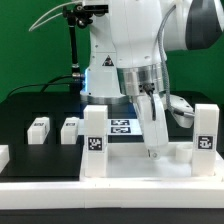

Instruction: Assemble desk

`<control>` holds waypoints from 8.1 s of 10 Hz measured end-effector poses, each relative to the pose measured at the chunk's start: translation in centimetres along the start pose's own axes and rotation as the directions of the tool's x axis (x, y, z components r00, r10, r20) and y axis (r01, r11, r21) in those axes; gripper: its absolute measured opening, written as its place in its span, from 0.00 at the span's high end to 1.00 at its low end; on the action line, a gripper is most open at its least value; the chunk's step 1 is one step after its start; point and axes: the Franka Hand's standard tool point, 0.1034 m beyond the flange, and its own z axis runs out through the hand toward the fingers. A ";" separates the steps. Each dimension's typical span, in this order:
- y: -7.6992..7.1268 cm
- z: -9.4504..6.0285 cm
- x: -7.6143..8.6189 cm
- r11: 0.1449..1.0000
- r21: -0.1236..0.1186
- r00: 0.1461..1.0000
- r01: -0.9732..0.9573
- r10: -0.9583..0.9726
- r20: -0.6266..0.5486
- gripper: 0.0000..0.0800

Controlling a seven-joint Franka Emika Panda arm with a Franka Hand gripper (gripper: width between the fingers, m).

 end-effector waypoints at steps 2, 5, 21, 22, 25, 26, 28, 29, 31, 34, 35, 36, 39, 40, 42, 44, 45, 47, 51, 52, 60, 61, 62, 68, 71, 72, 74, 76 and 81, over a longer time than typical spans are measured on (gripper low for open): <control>0.0 0.0 0.0 1.000 -0.001 1.000 0.000 0.000 0.000 0.87; 0.1 0.0 0.0 1.000 -0.001 1.000 -0.003 0.003 0.000 0.93; 4.4 -0.9 6.5 0.744 -0.026 0.744 0.668 -0.666 0.057 0.92; 4.3 -1.0 7.0 0.702 -0.025 0.702 0.712 -0.710 0.054 0.92; 1.7 -1.1 7.5 0.367 -0.027 0.368 0.930 -0.927 0.072 0.92; 0.8 -1.1 6.8 0.270 -0.034 0.272 0.962 -0.958 0.090 0.92; 0.1 -1.0 6.6 0.108 -0.036 0.111 0.993 -0.990 0.089 0.92; 0.1 -1.0 6.8 0.077 -0.037 0.080 0.996 -0.993 0.092 0.92; 0.1 -1.0 7.0 -0.059 -0.030 -0.056 0.998 -0.994 0.098 0.92; -1.6 -1.8 9.3 -0.386 -0.039 -0.380 0.922 -0.919 0.101 0.92; -2.7 -2.0 9.7 -0.468 -0.043 -0.462 0.883 -0.881 0.102 0.92; -3.8 -2.1 10.2 -0.601 -0.039 -0.593 0.799 -0.797 0.115 0.92; -3.9 -1.9 10.7 -0.729 -0.025 -0.720 0.684 -0.680 0.136 0.92; -3.8 -1.9 11.0 -0.786 -0.017 -0.776 0.618 -0.614 0.148 0.92; -5.0 -2.0 10.5 -0.904 -0.023 -0.890 0.426 -0.424 0.167 0.92; -7.3 -2.1 8.3 -0.980 -0.008 -0.966 0.199 -0.198 0.165 0.92; -9.1 -2.6 6.6 -0.996 -0.012 -0.982 0.084 -0.084 0.167 0.92; -9.7 -2.9 6.2 -1.000 -0.011 -0.985 -0.023 0.020 0.172 0.92; -9.8 -2.9 7.0 -0.999 -0.010 -0.980 -0.054 0.051 0.192 0.92; -10.7 -3.4 6.9 -0.999 -0.047 -0.981 -0.026 0.017 0.191 0.92; -12.5 -2.1 4.0 -0.995 -0.074 -0.976 0.063 -0.077 0.204 0.92; -12.5 -2.1 4.1 -0.995 -0.070 -0.975 0.067 -0.080 0.206 0.92; -12.7 -2.2 4.1 -0.995 -0.069 -0.975 0.071 -0.084 0.207 0.92; -13.7 -3.5 5.7 -0.994 -0.033 -0.970 0.104 -0.109 0.219 0.92; -13.4 -2.5 4.9 -0.993 -0.025 -0.969 0.116 -0.119 0.217 0.92; -13.4 -2.5 4.8 -0.993 -0.025 -0.969 0.116 -0.119 0.217 0.92; -13.4 -2.5 4.8 -0.993 -0.026 -0.969 0.117 -0.120 0.217 0.92; -13.4 -2.5 4.8 -0.993 -0.027 -0.969 0.118 -0.121 0.217 0.92; -13.4 -2.5 4.9 -0.992 -0.026 -0.968 0.120 -0.123 0.217 0.38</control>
Offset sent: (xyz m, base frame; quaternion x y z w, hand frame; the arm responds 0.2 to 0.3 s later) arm 0.0000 0.0000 0.0000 0.0000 0.0000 0.0000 1.0000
